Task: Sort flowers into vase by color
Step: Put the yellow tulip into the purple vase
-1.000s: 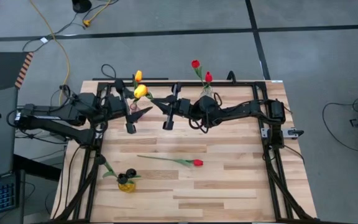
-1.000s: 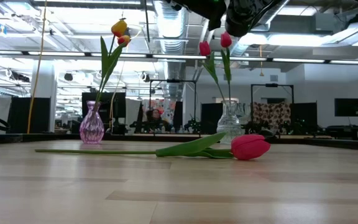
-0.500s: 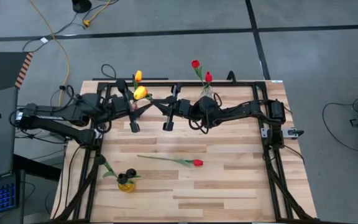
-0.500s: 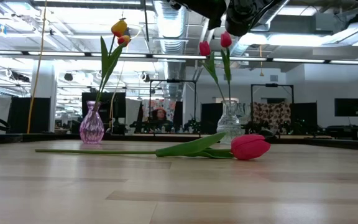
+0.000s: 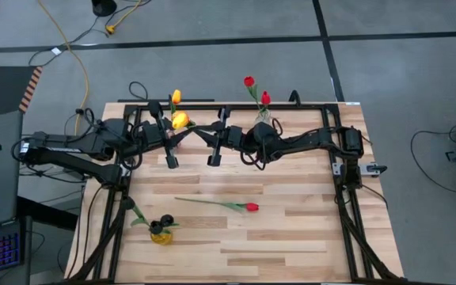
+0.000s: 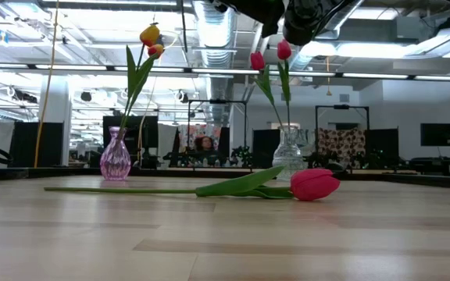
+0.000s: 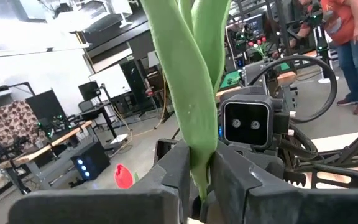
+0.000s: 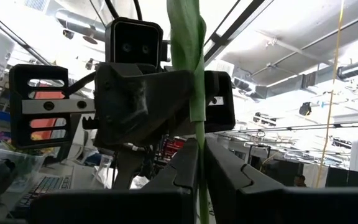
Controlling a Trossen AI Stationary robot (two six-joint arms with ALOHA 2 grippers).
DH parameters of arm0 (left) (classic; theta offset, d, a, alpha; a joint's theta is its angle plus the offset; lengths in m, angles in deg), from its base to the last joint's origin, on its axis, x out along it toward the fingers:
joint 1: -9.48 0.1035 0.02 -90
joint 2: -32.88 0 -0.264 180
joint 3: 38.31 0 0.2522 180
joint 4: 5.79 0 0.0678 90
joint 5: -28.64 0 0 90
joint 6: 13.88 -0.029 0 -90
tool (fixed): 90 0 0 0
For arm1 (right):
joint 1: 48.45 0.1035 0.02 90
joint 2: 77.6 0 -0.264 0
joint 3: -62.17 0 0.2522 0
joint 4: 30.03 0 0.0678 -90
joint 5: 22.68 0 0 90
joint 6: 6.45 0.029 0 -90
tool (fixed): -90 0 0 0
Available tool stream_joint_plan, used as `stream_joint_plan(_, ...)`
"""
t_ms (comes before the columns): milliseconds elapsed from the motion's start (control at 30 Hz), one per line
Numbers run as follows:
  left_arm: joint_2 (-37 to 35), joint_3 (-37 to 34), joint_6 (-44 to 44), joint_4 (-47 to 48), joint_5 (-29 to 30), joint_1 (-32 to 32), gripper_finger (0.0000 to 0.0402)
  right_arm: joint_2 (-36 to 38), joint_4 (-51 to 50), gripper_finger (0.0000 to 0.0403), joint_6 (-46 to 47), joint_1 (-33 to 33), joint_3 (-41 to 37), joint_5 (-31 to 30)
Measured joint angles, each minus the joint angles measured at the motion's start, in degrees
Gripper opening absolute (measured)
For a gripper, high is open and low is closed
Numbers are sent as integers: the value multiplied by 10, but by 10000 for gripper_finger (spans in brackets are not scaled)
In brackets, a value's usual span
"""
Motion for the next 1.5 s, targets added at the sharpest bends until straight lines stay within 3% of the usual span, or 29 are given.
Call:
stream_joint_plan(200,0,0,0,-1,0,0,35,0,-1,76,1,0,0,-1)
stream_joint_plan(400,-8,0,0,3,0,0,34,0,-6,138,34,0,0,-4)
stream_joint_plan(700,-100,0,26,65,37,0,34,0,-71,223,34,-2,0,-20)
stream_joint_plan(1133,-242,1,93,212,60,0,34,-1,-160,230,35,-5,0,-19)
stream_joint_plan(1333,-261,1,142,305,141,0,34,-1,-245,230,35,-6,0,-19)
stream_joint_plan(1500,-251,1,195,350,150,0,34,-1,-276,230,35,-6,0,-19)
